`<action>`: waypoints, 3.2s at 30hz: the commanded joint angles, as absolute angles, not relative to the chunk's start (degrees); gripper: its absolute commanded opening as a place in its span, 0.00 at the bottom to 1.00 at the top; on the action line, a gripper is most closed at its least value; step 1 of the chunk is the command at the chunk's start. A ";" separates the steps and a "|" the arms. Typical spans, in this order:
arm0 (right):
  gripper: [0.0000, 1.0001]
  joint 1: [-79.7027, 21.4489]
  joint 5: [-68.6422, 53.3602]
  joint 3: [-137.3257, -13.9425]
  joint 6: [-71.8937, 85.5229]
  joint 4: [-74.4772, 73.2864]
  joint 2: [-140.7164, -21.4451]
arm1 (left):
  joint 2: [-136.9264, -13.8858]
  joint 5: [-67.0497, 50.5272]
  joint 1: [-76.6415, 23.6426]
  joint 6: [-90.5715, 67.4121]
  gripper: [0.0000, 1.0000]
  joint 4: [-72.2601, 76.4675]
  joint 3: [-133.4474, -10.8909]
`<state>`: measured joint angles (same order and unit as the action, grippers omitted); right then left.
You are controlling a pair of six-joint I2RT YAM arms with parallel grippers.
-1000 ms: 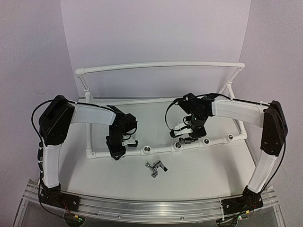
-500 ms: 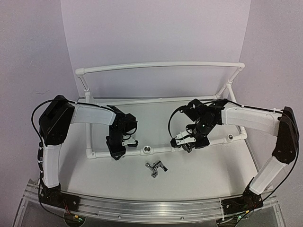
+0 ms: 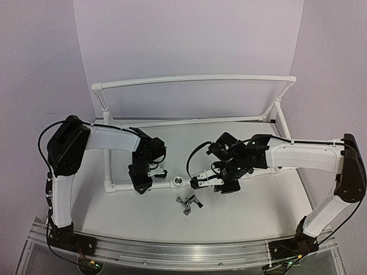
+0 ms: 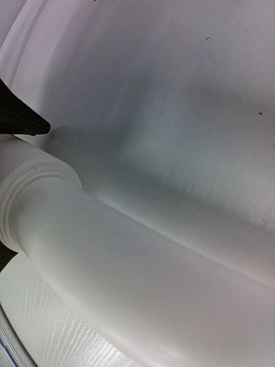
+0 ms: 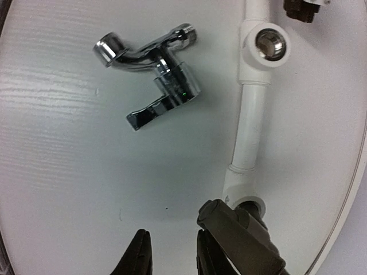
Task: Install the water faucets
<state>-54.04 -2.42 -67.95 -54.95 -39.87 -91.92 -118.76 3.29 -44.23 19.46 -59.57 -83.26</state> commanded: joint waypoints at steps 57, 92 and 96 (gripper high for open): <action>0.13 -55.82 26.96 -82.44 -61.06 -23.38 -108.49 | -120.35 -8.09 -41.66 5.89 0.12 -49.31 -82.94; 0.14 -48.23 -1.81 -80.40 -53.98 -50.21 -99.52 | -121.09 -7.30 -41.68 5.78 0.12 -50.68 -84.29; 0.16 -46.97 -3.98 -76.74 -50.17 -44.35 -94.04 | -120.88 -7.45 -41.63 5.85 0.12 -50.29 -84.05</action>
